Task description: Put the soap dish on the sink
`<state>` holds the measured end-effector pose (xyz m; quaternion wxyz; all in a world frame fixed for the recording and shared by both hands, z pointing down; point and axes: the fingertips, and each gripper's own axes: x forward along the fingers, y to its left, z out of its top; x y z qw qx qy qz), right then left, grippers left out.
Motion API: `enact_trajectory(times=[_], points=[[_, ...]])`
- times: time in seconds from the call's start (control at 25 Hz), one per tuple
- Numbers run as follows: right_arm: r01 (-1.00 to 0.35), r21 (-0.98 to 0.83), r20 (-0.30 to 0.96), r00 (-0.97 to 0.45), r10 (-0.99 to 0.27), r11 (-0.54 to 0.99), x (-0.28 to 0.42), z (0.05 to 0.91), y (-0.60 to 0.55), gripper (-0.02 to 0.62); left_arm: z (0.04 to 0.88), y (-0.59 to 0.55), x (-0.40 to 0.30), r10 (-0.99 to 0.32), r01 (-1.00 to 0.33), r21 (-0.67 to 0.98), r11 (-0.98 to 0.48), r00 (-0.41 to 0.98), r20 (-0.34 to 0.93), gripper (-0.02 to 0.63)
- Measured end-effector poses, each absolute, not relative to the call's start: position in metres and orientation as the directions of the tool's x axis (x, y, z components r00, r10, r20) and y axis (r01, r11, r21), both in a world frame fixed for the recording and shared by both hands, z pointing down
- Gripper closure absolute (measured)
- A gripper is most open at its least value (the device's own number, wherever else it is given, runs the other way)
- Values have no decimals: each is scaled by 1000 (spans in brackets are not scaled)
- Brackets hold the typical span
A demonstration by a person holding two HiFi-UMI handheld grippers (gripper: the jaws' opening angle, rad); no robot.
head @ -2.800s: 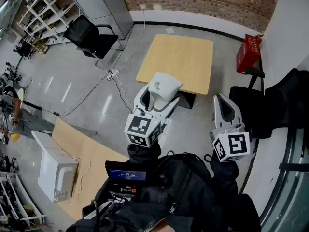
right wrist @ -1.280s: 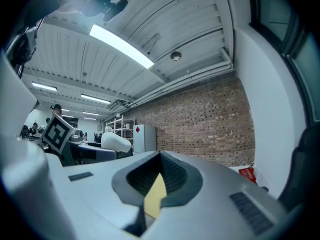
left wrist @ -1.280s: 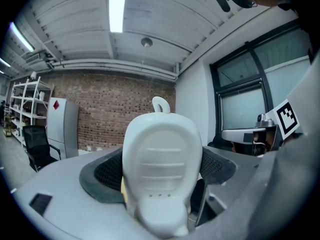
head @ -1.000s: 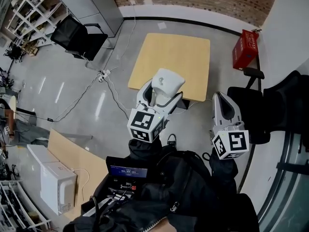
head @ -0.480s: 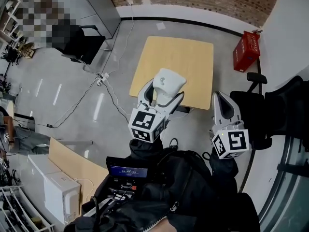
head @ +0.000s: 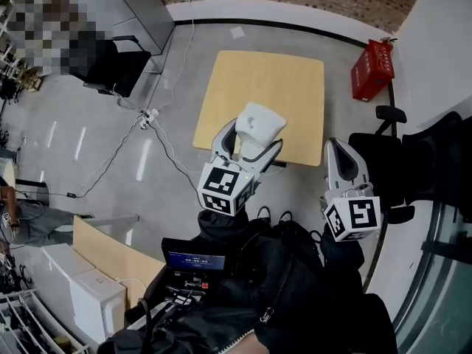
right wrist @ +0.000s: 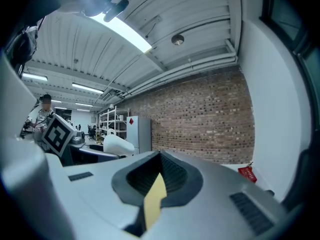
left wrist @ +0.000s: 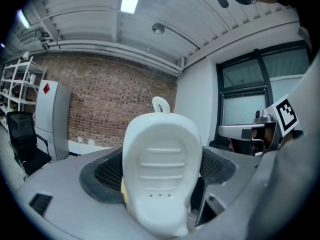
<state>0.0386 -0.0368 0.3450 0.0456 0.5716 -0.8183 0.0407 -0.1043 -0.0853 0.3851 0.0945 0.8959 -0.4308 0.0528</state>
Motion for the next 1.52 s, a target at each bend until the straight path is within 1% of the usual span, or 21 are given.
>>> enact_trajectory(times=[0.24, 0.52, 0.84, 1.04, 1.52], points=[[-931, -38, 147, -364, -919, 363, 52, 359, -62, 591, 400, -102, -87, -759, -788, 134, -601, 615, 212, 149], [-899, -55, 108, -438, -893, 434, 47, 352, -105, 591, 395, -137, -90, -796, -826, 101, -555, 563, 224, 149], [-901, -80, 91, -432, -897, 426, 100, 354, -155, 591, 407, -181, -53, -797, -837, 92, -540, 543, 265, 150], [-894, -102, 99, -445, -890, 436, 119, 366, -177, 591, 415, -199, -34, -799, -845, 81, -529, 528, 286, 149], [-892, -147, 164, -448, -879, 427, 123, 391, -201, 591, 442, -220, -30, -780, -854, 102, -511, 510, 363, 149]])
